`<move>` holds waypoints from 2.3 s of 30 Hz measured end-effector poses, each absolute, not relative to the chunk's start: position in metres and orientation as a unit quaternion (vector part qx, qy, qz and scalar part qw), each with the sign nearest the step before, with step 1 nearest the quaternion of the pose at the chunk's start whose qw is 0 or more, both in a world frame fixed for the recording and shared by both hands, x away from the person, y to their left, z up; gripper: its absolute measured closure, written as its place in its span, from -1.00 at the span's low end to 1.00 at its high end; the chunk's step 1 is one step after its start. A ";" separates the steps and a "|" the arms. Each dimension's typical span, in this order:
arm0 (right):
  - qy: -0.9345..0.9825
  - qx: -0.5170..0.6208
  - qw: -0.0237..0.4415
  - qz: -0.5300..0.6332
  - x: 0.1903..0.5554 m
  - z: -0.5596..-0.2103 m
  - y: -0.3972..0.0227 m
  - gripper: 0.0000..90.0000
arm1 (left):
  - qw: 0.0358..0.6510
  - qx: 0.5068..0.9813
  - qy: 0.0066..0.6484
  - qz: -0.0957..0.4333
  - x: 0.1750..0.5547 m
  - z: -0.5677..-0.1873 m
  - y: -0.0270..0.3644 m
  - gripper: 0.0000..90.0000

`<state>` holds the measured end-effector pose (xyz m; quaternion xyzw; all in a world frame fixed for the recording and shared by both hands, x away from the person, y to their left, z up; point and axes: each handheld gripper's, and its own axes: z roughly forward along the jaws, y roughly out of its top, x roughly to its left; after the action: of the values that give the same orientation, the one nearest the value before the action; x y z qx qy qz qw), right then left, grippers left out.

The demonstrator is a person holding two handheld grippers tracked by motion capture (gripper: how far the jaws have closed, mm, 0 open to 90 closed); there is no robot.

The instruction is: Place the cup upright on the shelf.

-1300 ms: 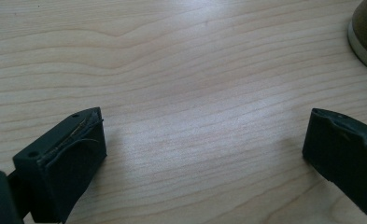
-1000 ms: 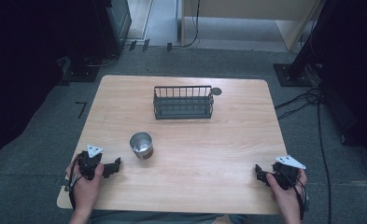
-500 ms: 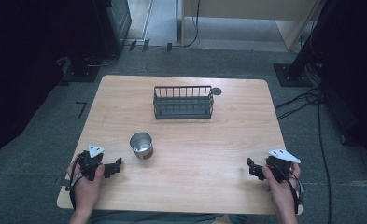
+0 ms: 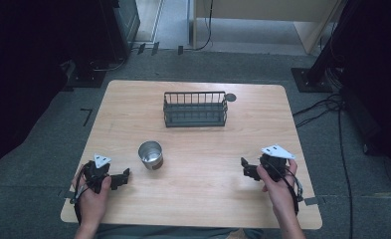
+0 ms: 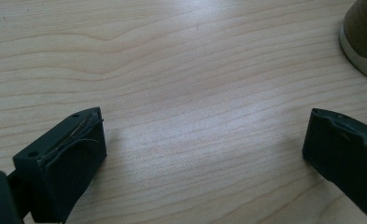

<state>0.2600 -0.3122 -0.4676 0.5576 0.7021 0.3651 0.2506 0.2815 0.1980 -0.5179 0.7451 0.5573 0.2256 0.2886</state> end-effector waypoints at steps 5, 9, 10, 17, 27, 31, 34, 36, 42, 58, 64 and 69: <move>0.721 0.534 0.246 0.368 0.269 -0.463 -0.284 -0.91 | 0.289 0.745 0.557 0.226 0.282 -0.518 0.198 -1.00; 0.731 0.517 0.239 0.375 0.274 -0.459 -0.263 -0.91 | 0.289 0.745 0.557 0.226 0.282 -0.518 0.198 -1.00; 0.732 0.513 0.236 0.380 0.275 -0.459 -0.258 -0.91 | 0.289 0.745 0.557 0.226 0.282 -0.518 0.198 -1.00; 0.747 0.489 0.221 0.391 0.282 -0.456 -0.225 -0.91 | 0.289 0.745 0.557 0.226 0.282 -0.518 0.198 -1.00; 0.764 0.456 0.206 0.408 0.288 -0.453 -0.178 -0.91 | 0.289 0.745 0.557 0.226 0.282 -0.518 0.198 -1.00; 0.770 0.446 0.202 0.410 0.290 -0.452 -0.164 -0.91 | 0.289 0.745 0.557 0.226 0.282 -0.518 0.198 -1.00; 0.774 0.438 0.199 0.412 0.292 -0.451 -0.153 -0.91 | 0.289 0.745 0.557 0.226 0.282 -0.518 0.198 -1.00; 0.775 0.434 0.199 0.414 0.292 -0.451 -0.150 -0.91 | 0.289 0.745 0.557 0.226 0.282 -0.518 0.198 -1.00; 0.781 0.417 0.188 0.424 0.292 -0.450 -0.127 -0.91 | 0.290 0.744 0.558 0.226 0.282 -0.518 0.198 -1.00; 0.806 0.368 0.163 0.434 0.288 -0.455 -0.071 -0.91 | 0.288 0.745 0.557 0.225 0.282 -0.518 0.198 -1.00; 0.809 0.369 0.158 0.430 0.292 -0.461 -0.060 -0.91 | 0.288 0.745 0.557 0.225 0.281 -0.518 0.198 -1.00; 0.813 0.366 0.156 0.424 0.295 -0.466 -0.051 -0.92 | 0.289 0.745 0.557 0.225 0.281 -0.518 0.198 -1.00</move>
<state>0.2950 -0.0507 -0.4656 0.3663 0.8132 0.4243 0.1562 0.2815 0.1981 -0.5178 0.7451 0.5575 0.2248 0.2890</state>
